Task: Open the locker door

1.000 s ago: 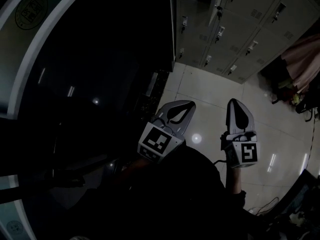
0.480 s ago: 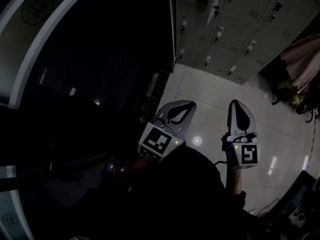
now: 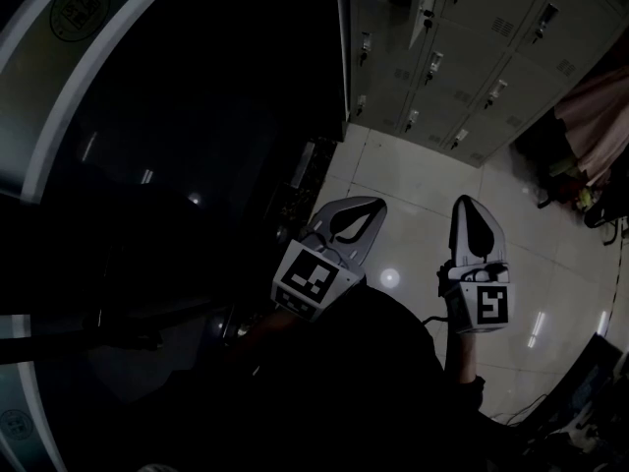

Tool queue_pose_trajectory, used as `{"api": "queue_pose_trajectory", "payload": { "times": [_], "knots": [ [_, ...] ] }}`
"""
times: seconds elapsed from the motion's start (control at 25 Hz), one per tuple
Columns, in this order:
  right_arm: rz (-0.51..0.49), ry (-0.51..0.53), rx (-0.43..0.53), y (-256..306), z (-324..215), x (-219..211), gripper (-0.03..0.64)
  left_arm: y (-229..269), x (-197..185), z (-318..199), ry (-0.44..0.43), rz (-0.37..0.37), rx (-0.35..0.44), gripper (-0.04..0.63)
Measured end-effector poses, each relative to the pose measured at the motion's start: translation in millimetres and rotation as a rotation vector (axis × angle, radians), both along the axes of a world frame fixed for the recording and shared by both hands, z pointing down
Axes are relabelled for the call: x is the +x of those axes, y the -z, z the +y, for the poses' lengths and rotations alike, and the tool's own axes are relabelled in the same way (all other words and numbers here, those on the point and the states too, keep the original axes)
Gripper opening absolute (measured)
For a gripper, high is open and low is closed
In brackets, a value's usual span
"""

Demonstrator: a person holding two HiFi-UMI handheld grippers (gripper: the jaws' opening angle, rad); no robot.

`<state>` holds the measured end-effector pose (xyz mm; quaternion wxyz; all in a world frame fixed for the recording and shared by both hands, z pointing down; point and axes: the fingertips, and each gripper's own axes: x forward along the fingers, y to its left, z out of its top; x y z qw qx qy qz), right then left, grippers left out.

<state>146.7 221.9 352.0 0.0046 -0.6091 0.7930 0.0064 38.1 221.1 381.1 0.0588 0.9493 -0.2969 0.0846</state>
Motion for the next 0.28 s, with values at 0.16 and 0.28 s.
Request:
{"api": "queue_pose_trajectory", "payload": {
  "times": [0.16, 0.28],
  "knots": [
    [0.0, 0.01, 0.002, 0.9, 2.1, -3.4, 0.0, 0.3, -0.3, 2.0, 0.0, 0.003, 0.001, 0.011],
    [-0.002, 0.013, 0.003, 2.7, 2.9, -4.6, 0.0, 1.4, -0.8, 2.1, 0.001, 0.0, 0.001, 0.011]
  ]
}}
